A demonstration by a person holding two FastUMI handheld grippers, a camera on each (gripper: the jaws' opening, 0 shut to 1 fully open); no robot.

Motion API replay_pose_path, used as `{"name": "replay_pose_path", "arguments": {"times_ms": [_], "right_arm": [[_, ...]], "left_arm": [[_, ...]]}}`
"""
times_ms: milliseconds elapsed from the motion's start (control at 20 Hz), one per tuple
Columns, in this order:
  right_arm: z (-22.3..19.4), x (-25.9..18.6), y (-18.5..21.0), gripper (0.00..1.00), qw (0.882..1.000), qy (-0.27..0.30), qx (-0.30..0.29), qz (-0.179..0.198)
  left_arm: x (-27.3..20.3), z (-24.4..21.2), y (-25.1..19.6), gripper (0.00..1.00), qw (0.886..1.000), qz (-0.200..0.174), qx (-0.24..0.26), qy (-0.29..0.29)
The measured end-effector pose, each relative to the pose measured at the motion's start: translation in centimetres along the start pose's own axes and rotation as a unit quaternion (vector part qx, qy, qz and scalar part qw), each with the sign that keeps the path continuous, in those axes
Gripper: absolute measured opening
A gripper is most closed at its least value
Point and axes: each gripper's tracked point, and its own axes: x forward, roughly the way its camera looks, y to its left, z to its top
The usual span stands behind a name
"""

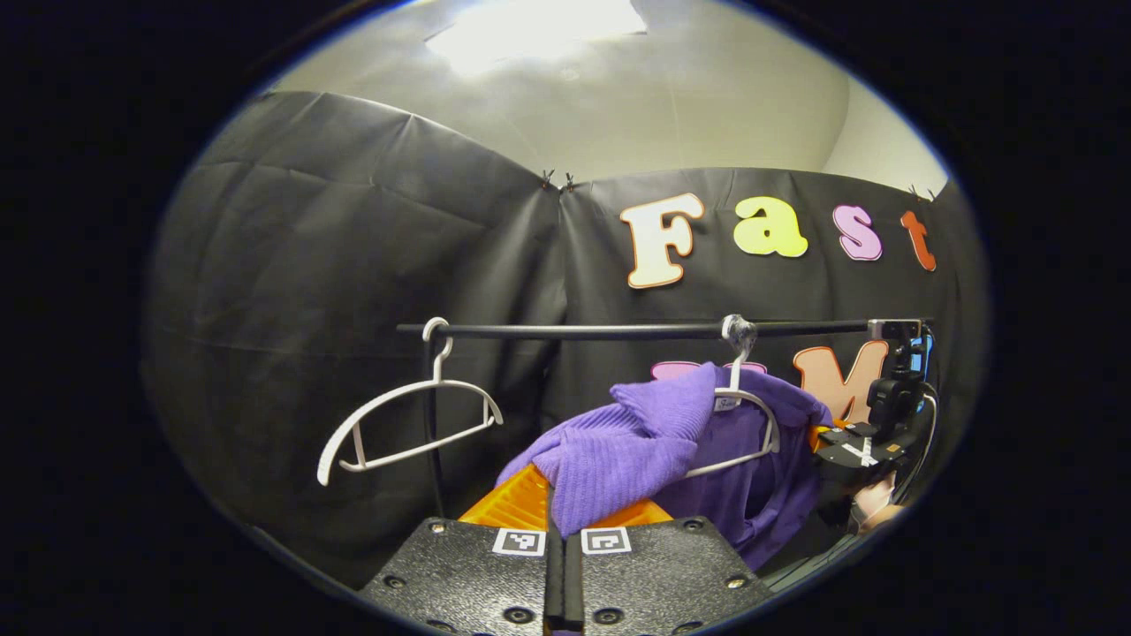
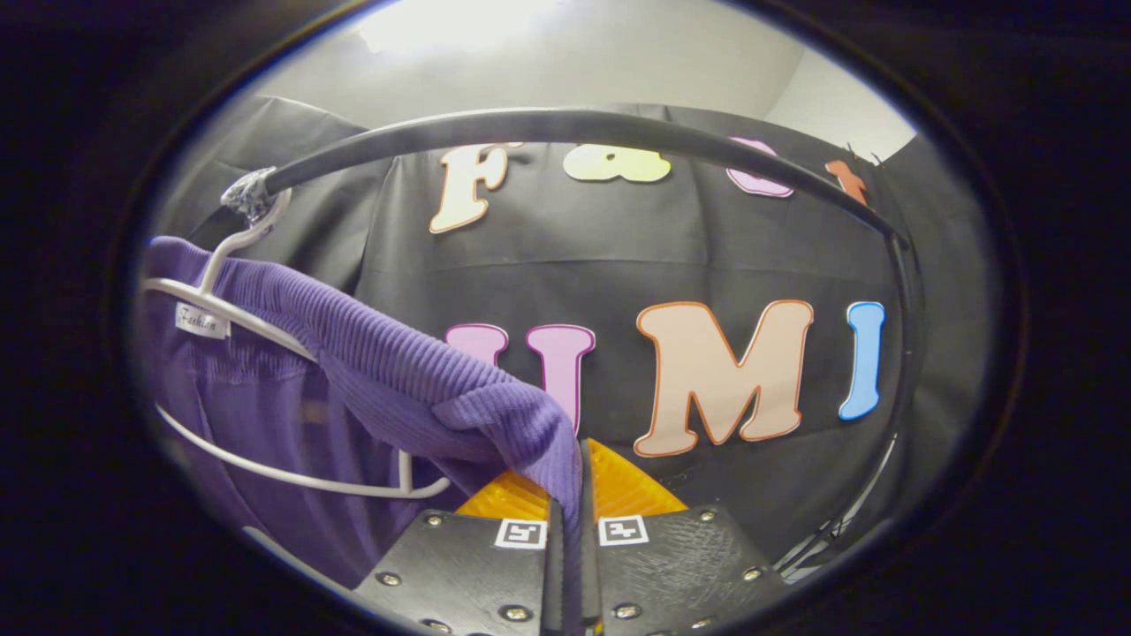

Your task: Grasp the clothes on the hanger with both hands and then place them into the laundry hamper below.

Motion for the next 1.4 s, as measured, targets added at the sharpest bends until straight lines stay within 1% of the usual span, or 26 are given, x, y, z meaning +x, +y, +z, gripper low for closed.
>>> {"name": "replay_pose_path", "arguments": {"times_ms": [100, 150, 200, 250, 350, 400, 450, 550, 600, 650, 750, 950, 1000, 1100, 1150, 1200, 1250, 1300, 1400], "right_arm": [[0.4, 0.6, -0.1, 0.07, 1.000, -0.004, 0.003, 0.002], [0.4, 0.8, 0.0, 0.07, 1.000, -0.005, 0.003, 0.003], [0.7, 1.0, 0.0, 0.07, 1.000, -0.008, 0.002, 0.004], [1.0, 1.5, -0.1, 0.07, 1.000, -0.012, 0.002, 0.004], [1.5, 2.2, -0.2, 0.07, 1.000, -0.017, -0.001, 0.006], [1.7, 2.5, -0.2, 0.07, 1.000, -0.019, -0.001, 0.007], [1.9, 2.8, -0.1, 0.07, 1.000, -0.021, -0.001, 0.008], [2.0, 3.5, -0.1, 0.07, 1.000, -0.023, -0.002, 0.008], [2.1, 4.0, -0.1, 0.07, 1.000, -0.024, -0.001, 0.008], [1.9, 4.4, -0.2, 0.07, 1.000, -0.023, 0.001, 0.009], [1.4, 5.1, 0.1, 0.07, 1.000, -0.020, 0.006, 0.013], [0.3, 6.2, 0.6, 0.07, 1.000, -0.015, -0.002, 0.016], [-0.3, 6.5, 0.6, 0.07, 1.000, -0.010, -0.002, 0.017], [-1.7, 6.9, 0.9, 0.07, 1.000, 0.002, 0.003, 0.021], [-2.3, 6.9, 0.9, 0.07, 1.000, 0.008, 0.006, 0.022], [-3.0, 7.0, 0.9, 0.07, 1.000, 0.013, 0.006, 0.021], [-3.8, 7.2, 0.9, 0.07, 1.000, 0.019, 0.006, 0.021], [-4.4, 7.2, 0.9, 0.07, 0.999, 0.023, 0.006, 0.021], [-5.8, 6.8, 0.7, 0.07, 0.999, 0.035, 0.003, 0.022]], "left_arm": [[0.4, 0.5, 0.6, 0.01, 1.000, 0.004, -0.008, 0.001], [0.7, 0.7, 1.1, 0.03, 1.000, 0.009, -0.007, -0.001], [1.0, 1.2, 1.6, 0.01, 1.000, 0.014, -0.007, -0.005], [1.4, 1.6, 2.2, 0.03, 1.000, 0.019, -0.006, -0.009], [2.5, 2.2, 3.0, 0.03, 1.000, 0.025, -0.007, -0.015], [2.9, 2.4, 3.4, 0.00, 0.999, 0.028, -0.005, -0.018], [3.4, 2.5, 3.8, 0.00, 0.999, 0.030, -0.002, -0.019], [4.5, 2.7, 4.6, 0.03, 0.999, 0.039, 0.006, -0.024], [5.0, 2.7, 5.1, 0.01, 0.998, 0.046, 0.013, -0.027], [5.7, 2.6, 5.7, 0.01, 0.998, 0.050, 0.018, -0.028], [6.4, 1.9, 6.3, 0.01, 0.998, 0.054, 0.020, -0.023], [8.2, -0.6, 7.4, 0.01, 0.998, 0.054, 0.026, -0.003], [8.7, -1.2, 7.5, 0.03, 0.998, 0.053, 0.024, 0.003], [9.1, -2.7, 7.6, 0.00, 0.998, 0.051, 0.019, 0.011], [9.2, -3.5, 7.6, 0.03, 0.998, 0.050, 0.017, 0.017], [9.3, -4.2, 7.6, 0.01, 0.998, 0.050, 0.019, 0.022], [9.3, -4.9, 7.7, 0.01, 0.998, 0.052, 0.023, 0.027], [9.5, -5.6, 7.8, 0.03, 0.998, 0.053, 0.029, 0.032], [9.5, -6.9, 7.7, 0.03, 0.997, 0.054, 0.038, 0.039]]}}
